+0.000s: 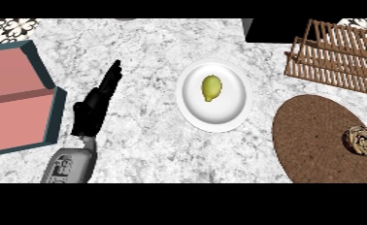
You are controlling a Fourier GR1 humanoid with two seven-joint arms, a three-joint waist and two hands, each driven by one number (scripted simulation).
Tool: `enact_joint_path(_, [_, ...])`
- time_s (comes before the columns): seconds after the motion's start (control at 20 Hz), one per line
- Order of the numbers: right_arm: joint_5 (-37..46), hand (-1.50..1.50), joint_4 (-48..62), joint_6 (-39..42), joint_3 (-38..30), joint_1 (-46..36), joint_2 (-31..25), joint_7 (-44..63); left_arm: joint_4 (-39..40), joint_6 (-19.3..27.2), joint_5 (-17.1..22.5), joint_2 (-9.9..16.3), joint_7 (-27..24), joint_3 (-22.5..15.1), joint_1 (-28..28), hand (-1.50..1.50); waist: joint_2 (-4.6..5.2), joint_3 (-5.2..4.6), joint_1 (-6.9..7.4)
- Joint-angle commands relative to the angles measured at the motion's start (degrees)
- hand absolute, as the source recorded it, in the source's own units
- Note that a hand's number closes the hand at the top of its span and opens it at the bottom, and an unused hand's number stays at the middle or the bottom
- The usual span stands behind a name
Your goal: Pick the bell pepper from the placemat and place it in the tiered shelf
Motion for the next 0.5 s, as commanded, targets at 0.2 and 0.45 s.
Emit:
enact_joint_path(0.2, [-4.31, -1.5, 0.13, -1.48, -2.35, 1.48, -1.54, 1.58, 0.25, 1.6, -1.46, -1.64, -1.98, -1.28, 1.53, 0.0, -0.18, 0.02, -0.48])
enact_joint_path(0.45, [-9.81, -1.5, -3.96, 3.1, -2.79, -0.92, -1.15, 2.98, 0.83, -0.34, -0.26, 0.32, -2.25, 0.23, 0.79, 0.0, -0.27, -0.01, -0.58])
